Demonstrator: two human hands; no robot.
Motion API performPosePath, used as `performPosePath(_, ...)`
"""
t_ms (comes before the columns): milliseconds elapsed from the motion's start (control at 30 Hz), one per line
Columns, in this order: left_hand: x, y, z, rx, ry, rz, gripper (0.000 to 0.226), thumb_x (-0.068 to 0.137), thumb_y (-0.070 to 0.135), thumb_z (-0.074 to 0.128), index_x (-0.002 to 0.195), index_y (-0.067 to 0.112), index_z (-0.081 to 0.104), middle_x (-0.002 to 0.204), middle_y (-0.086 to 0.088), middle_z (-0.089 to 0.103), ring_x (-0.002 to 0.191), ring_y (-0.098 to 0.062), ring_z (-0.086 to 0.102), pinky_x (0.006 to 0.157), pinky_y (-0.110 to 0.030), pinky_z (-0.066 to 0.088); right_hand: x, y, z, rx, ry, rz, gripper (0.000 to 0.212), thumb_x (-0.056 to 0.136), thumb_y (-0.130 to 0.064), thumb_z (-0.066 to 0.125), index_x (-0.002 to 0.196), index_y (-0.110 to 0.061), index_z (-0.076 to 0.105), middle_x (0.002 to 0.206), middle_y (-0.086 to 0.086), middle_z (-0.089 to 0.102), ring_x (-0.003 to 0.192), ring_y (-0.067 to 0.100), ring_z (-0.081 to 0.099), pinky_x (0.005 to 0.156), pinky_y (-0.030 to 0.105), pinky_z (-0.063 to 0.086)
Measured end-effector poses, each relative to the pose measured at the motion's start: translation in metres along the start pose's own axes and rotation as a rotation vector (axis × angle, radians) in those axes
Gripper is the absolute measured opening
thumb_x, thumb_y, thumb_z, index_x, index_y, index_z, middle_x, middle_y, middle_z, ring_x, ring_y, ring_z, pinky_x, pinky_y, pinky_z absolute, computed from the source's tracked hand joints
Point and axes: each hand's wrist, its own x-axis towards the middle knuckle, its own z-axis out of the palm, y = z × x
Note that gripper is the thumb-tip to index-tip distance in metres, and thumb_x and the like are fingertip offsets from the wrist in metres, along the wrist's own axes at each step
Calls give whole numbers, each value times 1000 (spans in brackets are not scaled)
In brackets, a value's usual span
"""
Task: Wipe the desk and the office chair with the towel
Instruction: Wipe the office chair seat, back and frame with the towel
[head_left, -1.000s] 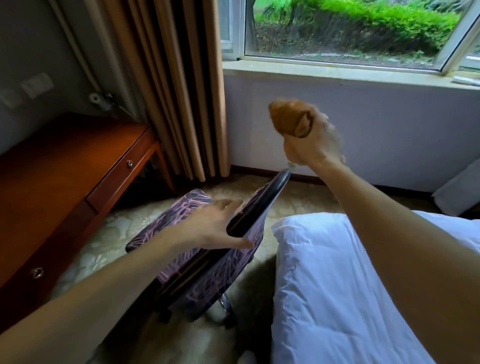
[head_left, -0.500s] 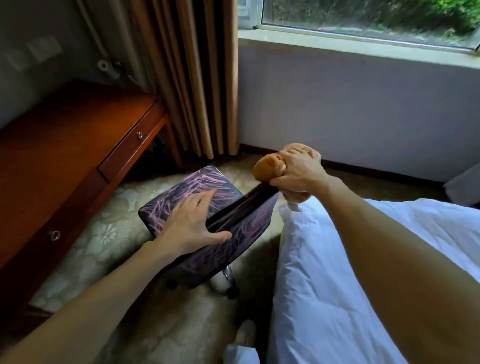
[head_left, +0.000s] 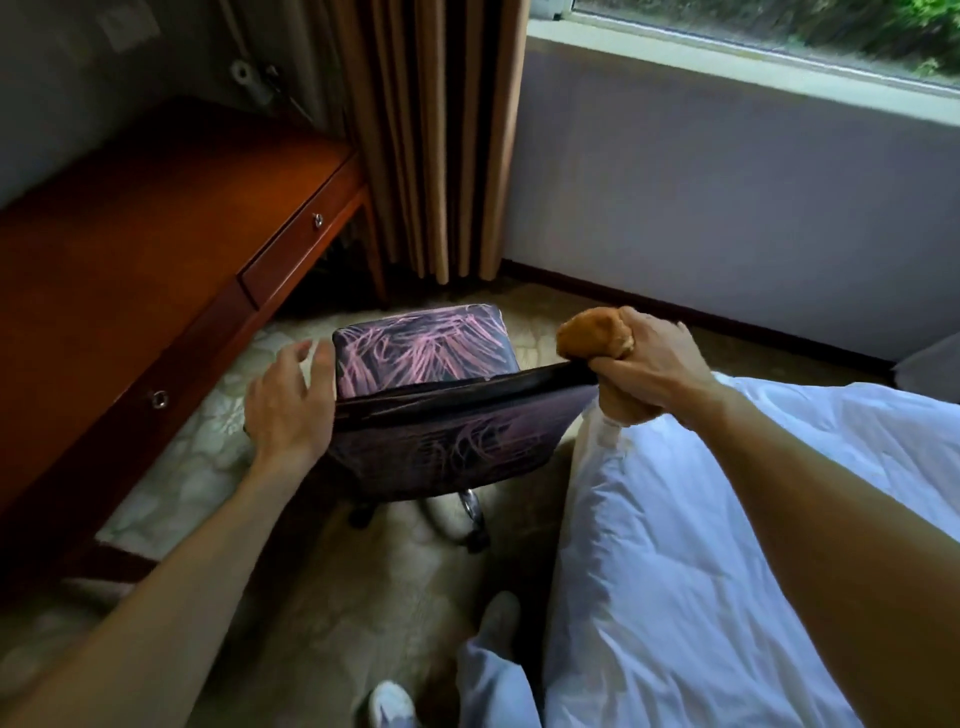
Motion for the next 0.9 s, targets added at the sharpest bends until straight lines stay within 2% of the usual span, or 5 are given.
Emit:
performPosePath(100,13,-8,-7,71,-38,-15,80,96,70,18,142,16,53,137,-14,63,127,-34,56,105,-54,41,-5,-30,18,-65,-10,-39,47,71,-63,57,108,-34,57,106,-2,69,98,26,62,90,42,40)
performPosePath(233,25,-20,-13,123,-46,36,84,95,70,12,143,15,54,136,-14,64,129,-34,55,112,-54,36,-16,-69,42,-95,61,-73,46,71,-58,59,105,-28,60,94,-1,68,87,25,60,75,34,28)
performPosePath(600,28,-25,-24,-152,-81,11,84,98,74,12,148,17,49,137,-8,64,131,-27,54,103,-41,31,-20,-153,78,20,14,-89,50,70,-61,53,108,-30,61,88,-6,58,82,20,52,74,34,33)
performPosePath(767,20,-18,-28,-202,-178,-31,102,81,87,5,144,22,52,137,-1,64,132,-24,54,121,-55,27,-20,-188,91,14,-33,-150,49,68,-61,52,106,-30,61,85,-7,57,82,21,56,73,35,35)
performPosePath(900,4,-6,-29,-296,-251,-49,101,77,91,6,140,28,55,109,17,65,114,-16,58,113,-50,36,-18,-234,113,-11,-62,-245,44,69,-59,53,99,-27,57,84,-4,61,79,23,58,70,35,36)
